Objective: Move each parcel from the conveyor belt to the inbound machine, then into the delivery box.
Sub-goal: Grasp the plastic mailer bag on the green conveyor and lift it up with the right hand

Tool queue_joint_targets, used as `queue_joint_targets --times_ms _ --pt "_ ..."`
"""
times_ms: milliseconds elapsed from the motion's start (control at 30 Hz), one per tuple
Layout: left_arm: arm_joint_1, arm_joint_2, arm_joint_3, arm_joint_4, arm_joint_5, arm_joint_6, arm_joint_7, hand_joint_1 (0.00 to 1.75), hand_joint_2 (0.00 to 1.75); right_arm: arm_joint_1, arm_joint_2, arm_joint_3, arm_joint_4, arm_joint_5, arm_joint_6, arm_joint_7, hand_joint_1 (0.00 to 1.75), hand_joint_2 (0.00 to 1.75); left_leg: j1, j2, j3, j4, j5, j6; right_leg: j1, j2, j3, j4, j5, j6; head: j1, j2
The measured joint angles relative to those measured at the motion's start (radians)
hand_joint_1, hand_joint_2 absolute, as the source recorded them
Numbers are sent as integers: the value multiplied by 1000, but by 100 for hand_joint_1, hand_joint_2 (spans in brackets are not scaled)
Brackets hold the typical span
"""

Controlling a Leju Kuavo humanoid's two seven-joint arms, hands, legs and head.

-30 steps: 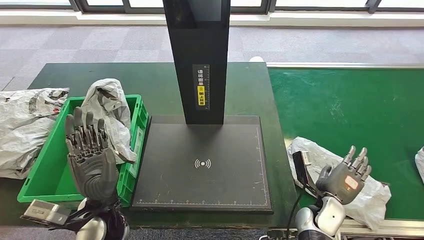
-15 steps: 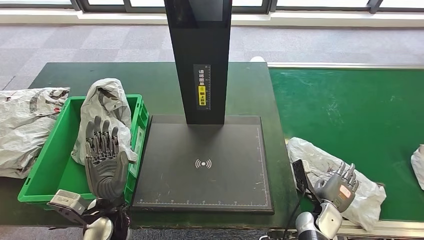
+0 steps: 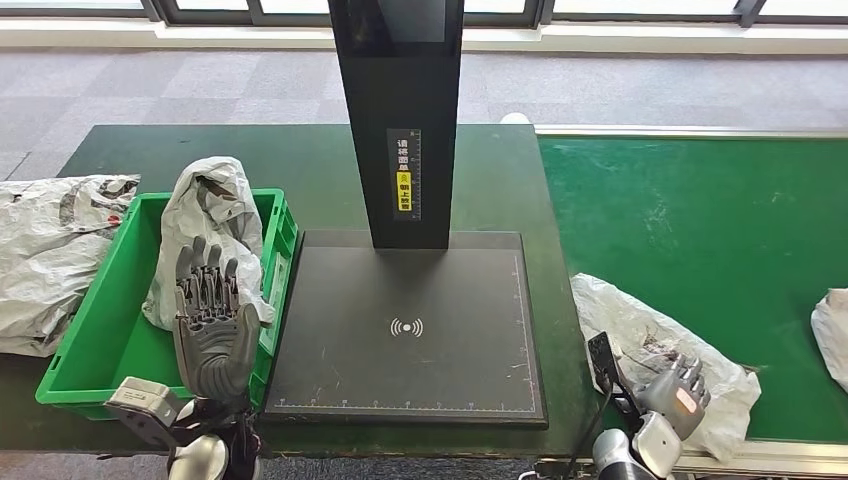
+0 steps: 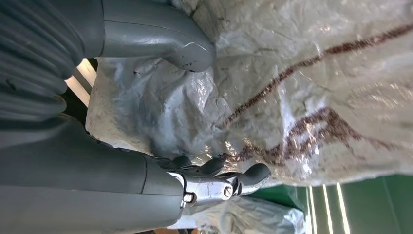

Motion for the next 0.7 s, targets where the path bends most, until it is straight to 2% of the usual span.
queue_joint_targets --times_ms 400,700 --pt "-2 -1 1 13 0 3 0 0 175 -28 -13 -25 40 -28 49 -21 175 175 0 0 2 1 0 0 0 0 2 -1 0 1 0 0" --pt "-2 -1 1 16 0 6 0 0 175 -29 -14 -35 41 -98 39 -98 175 175 1 0 3 1 0 0 1 0 3 -1 0 1 0 0"
